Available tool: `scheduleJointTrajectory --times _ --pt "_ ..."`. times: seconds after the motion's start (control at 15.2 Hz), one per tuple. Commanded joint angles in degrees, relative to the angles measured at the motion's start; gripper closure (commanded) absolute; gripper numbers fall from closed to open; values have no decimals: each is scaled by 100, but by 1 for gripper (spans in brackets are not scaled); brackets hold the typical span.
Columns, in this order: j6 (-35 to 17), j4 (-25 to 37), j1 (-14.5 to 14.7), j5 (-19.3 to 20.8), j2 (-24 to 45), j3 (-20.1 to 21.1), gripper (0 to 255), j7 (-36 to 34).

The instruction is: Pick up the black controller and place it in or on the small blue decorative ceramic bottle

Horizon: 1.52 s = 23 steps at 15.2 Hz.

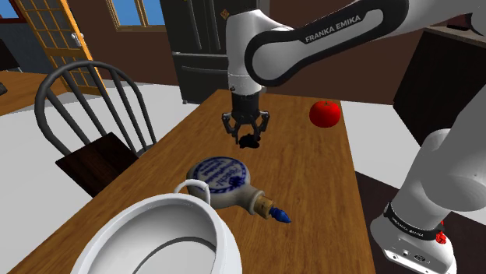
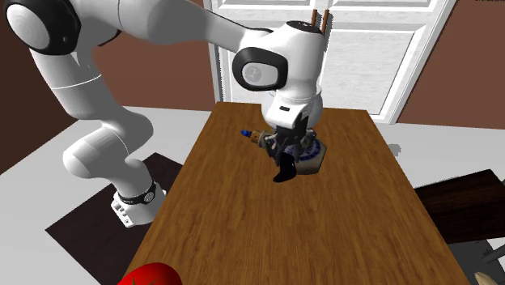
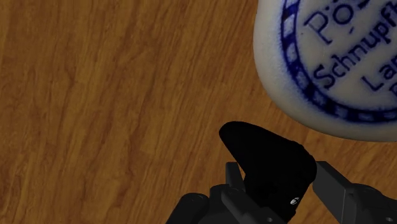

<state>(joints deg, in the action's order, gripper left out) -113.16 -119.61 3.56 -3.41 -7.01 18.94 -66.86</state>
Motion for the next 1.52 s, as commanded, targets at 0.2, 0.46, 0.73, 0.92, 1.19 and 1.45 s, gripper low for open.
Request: scheduleJointTrajectory --times 0.2,0.46,0.73,0.92,1.19,1.45 --pt "379 302 -6 -16 -77 -16 255 9" --pt "685 572 -11 -21 -115 -28 255 11" --pt "970 841 -16 -21 -132 -38 255 9" --pt "1041 993 160 -28 -65 206 255 -416" --pt "1145 1289 399 11 117 537 255 -1006" --pt "1268 1696 650 124 410 870 255 -1625"
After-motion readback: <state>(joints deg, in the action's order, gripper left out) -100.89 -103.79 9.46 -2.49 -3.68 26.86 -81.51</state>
